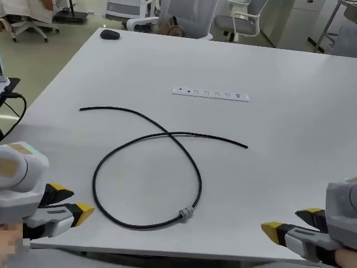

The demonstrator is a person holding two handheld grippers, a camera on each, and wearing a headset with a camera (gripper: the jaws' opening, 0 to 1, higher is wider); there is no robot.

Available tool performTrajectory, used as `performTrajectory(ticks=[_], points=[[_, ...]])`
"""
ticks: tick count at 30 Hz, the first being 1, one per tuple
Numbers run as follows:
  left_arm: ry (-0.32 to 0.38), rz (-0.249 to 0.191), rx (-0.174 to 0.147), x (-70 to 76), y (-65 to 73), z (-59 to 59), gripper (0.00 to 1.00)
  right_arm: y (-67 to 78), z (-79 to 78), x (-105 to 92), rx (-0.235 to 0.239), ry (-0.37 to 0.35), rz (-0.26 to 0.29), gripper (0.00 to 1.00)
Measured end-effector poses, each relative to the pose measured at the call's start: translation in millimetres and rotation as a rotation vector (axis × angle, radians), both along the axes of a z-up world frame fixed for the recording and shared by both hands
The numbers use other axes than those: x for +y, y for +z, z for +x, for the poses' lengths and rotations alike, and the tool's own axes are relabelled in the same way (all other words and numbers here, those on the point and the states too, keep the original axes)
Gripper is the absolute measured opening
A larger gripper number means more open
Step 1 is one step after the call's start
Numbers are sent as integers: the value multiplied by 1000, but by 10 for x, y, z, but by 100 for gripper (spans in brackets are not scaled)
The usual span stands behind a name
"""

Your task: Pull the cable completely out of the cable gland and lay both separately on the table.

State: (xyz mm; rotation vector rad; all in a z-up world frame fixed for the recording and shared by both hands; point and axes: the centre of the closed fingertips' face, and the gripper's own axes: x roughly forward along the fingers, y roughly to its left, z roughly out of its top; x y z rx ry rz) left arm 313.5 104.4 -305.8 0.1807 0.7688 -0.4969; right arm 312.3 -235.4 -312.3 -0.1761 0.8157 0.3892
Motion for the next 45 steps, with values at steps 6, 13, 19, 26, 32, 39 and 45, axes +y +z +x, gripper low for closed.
performTrajectory(ticks=[6,13,19,26,32,39,45], points=[[1,-2,3,1,-6,-1,28,-10,-8,12,8,7,5,48],[13,-6,10,15,-16,-2,28,-6,-7,11,7,-2,15,48],[10,-3,13,14,-23,-5,28,-9,-12,29,10,9,18,48],[2,5,30,6,-49,-29,28,0,0,33,3,9,24,47],[-14,24,48,-1,-77,-58,25,14,-1,44,-3,10,32,47],[-92,46,52,-87,-60,-102,27,15,0,57,-4,19,35,46],[-303,211,65,-298,-3,-154,23,7,3,44,-3,20,37,46]])
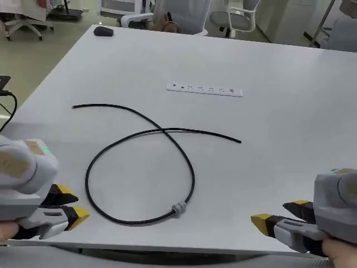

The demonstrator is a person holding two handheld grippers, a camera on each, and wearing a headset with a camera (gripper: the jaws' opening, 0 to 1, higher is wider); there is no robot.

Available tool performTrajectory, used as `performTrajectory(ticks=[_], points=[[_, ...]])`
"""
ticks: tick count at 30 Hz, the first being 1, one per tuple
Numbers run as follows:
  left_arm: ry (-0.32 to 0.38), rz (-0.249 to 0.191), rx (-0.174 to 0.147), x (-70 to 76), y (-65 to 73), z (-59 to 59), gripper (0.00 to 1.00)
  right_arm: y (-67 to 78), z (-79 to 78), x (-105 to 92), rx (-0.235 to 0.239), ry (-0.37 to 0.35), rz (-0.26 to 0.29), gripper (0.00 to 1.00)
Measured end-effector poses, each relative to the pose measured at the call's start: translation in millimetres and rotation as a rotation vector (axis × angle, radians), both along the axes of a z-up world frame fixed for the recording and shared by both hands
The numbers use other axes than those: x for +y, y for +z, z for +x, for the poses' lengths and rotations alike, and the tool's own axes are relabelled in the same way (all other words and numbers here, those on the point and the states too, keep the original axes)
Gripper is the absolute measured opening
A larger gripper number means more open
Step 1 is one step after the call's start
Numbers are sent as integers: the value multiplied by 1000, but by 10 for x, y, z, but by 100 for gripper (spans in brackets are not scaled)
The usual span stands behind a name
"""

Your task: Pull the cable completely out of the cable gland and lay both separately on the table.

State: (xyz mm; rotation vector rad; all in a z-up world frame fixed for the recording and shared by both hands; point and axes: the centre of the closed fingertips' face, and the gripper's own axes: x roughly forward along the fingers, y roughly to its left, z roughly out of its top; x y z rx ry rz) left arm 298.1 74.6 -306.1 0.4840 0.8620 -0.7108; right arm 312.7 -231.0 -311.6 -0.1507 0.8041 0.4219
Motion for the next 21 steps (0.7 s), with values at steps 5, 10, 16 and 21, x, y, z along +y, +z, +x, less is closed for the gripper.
performTrajectory(ticks=[5,10,16,21], points=[[-105,-65,6,-456,85,132,25,2,2,1,-2,-1,0,46],[-241,13,89,-716,-105,143,29,3,-1,-14,-1,-12,5,46],[-330,-43,237,-1061,-331,164,27,0,-5,-16,1,-11,4,46],[-314,-54,272,-1287,-552,343,20,1,-2,-26,0,-17,2,46]])
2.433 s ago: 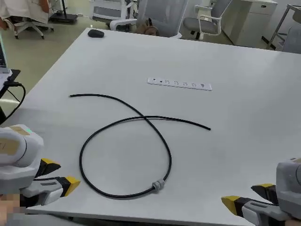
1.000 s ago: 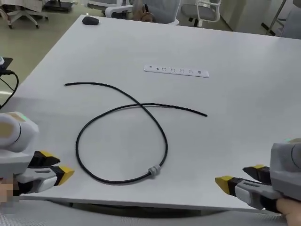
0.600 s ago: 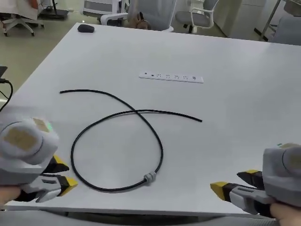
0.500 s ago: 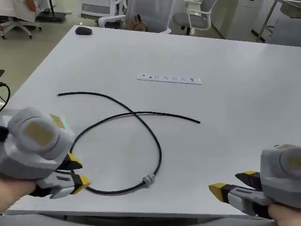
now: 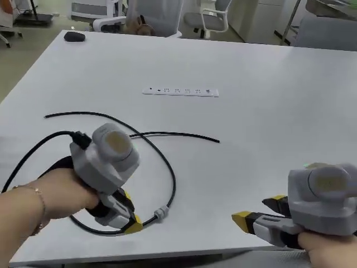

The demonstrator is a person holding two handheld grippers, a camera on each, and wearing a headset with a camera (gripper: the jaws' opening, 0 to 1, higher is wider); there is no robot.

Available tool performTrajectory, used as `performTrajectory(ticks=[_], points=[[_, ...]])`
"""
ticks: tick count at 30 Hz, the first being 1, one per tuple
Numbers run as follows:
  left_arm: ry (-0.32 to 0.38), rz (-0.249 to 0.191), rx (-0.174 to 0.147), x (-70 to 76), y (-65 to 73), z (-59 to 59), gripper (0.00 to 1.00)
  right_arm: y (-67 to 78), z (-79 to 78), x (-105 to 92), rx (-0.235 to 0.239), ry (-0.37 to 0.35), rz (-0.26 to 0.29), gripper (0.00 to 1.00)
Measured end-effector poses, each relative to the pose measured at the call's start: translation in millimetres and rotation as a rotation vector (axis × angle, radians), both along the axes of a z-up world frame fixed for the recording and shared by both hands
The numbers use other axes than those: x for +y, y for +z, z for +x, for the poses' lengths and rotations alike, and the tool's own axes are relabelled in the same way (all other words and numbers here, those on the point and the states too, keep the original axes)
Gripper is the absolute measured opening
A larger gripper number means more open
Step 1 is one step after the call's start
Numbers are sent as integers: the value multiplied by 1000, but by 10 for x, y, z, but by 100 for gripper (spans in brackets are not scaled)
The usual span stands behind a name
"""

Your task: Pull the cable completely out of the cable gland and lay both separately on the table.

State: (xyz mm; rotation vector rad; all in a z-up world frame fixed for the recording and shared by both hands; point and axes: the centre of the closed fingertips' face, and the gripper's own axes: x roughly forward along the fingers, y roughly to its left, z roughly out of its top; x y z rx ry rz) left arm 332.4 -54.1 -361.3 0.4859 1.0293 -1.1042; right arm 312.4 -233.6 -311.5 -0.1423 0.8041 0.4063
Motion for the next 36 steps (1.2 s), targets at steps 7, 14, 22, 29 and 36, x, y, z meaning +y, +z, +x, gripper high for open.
performTrajectory(ticks=[7,14,22,29,36], points=[[-1,55,23,-129,-253,109,19,-4,0,-2,1,4,-6,46],[62,60,14,-256,-370,271,24,-4,10,-6,-2,0,-7,46],[129,92,23,-281,-518,317,24,-6,15,2,-2,4,-8,46],[110,87,-29,-336,-563,336,19,-5,16,6,-4,4,-5,45],[9,95,-91,-310,-481,329,18,-1,11,9,-5,7,-3,45]])
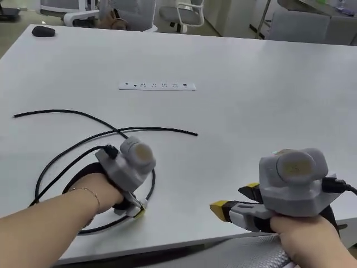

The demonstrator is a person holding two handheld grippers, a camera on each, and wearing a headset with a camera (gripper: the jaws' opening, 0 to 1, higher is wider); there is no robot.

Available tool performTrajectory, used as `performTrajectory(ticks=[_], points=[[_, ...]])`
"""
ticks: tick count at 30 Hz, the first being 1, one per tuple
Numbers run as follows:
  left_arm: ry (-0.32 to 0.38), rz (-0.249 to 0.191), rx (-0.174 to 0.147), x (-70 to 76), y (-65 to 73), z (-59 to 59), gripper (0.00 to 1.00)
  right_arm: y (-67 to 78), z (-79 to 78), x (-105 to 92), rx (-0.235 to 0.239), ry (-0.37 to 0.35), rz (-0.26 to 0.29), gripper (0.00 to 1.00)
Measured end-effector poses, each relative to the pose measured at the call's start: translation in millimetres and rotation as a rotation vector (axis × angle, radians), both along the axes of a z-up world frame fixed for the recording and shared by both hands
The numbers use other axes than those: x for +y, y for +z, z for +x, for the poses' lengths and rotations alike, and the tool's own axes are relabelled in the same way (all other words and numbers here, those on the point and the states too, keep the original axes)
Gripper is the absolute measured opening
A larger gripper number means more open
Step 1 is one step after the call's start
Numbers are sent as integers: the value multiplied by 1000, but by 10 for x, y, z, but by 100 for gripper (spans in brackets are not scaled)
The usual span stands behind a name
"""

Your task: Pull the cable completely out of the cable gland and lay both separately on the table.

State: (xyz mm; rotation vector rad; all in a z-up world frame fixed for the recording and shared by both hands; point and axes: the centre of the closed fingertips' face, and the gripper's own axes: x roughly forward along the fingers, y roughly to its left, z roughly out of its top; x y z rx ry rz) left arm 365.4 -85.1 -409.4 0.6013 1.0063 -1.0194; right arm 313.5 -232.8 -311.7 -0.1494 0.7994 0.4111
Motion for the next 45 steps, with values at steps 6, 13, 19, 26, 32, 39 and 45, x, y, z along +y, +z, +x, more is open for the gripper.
performTrajectory(ticks=[6,13,19,26,32,39,45], points=[[-32,-45,-15,31,279,21,18,4,-2,10,-1,4,5,44],[-84,-90,-72,112,626,-24,18,1,-11,22,3,14,7,44],[-122,-133,-78,182,802,-170,18,-12,-27,24,13,20,2,44],[-251,-219,-123,106,1037,-463,18,-41,-76,43,42,52,-19,45],[-400,-124,-223,201,1065,-606,18,-80,-202,244,132,204,38,47],[-522,-97,-289,244,1137,-742,18,43,-254,585,167,506,16,42],[-560,-124,-313,223,1216,-790,18,254,-241,1146,112,736,101,41]])
